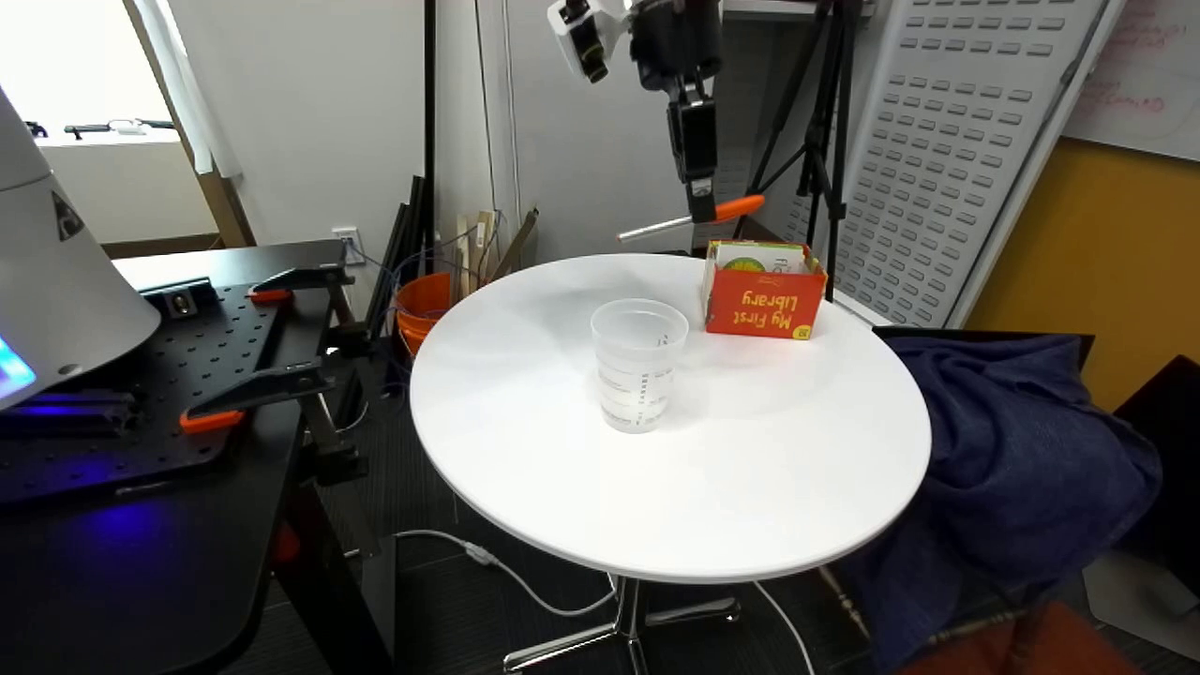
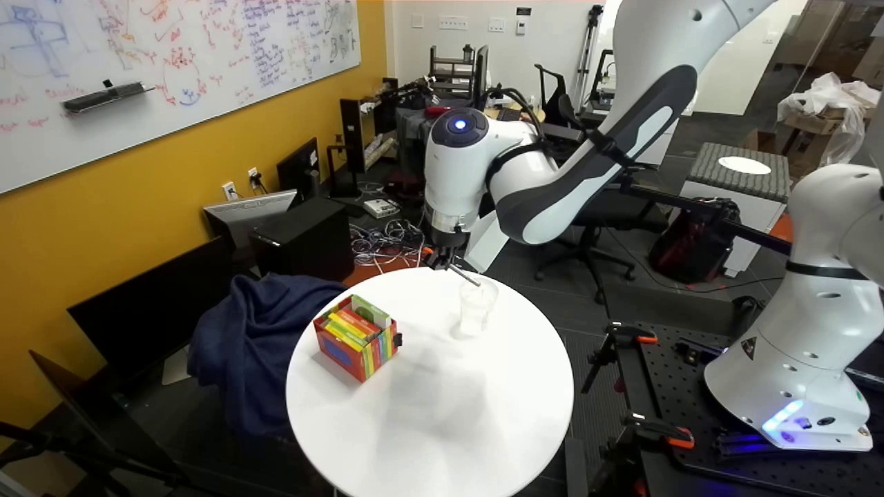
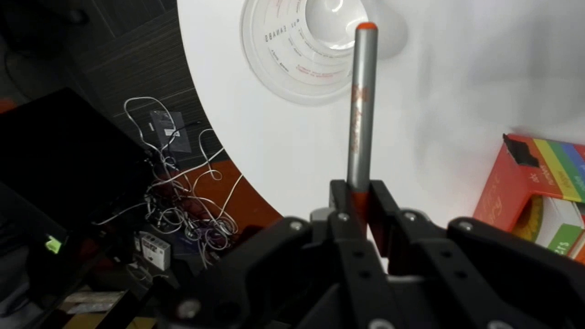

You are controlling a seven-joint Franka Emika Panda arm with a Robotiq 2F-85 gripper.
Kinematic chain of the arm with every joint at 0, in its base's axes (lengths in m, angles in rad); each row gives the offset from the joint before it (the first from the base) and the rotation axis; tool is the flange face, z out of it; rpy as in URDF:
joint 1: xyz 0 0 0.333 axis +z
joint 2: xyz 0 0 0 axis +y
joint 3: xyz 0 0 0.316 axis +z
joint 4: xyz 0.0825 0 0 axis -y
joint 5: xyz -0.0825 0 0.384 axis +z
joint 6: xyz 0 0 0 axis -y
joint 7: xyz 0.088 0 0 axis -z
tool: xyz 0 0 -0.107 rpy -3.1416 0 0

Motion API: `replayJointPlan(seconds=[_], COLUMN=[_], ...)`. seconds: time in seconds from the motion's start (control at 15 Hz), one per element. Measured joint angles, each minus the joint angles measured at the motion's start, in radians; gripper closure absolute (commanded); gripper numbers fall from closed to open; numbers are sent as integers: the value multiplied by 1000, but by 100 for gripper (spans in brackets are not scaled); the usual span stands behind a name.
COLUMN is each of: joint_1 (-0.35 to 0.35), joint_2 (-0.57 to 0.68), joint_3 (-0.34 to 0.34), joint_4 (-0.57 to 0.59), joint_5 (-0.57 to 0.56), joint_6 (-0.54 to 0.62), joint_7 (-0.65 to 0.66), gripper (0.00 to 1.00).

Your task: Pick up the pen from the table and put it in the plastic cup.

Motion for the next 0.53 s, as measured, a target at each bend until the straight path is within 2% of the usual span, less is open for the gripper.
replayJointPlan(seconds=[0.53], joint_1=[12], joint_2=[-11], joint_3=[2], joint_4=[-38], joint_5=[-312], joint_6=[-25], joint_7=[434], gripper=[96])
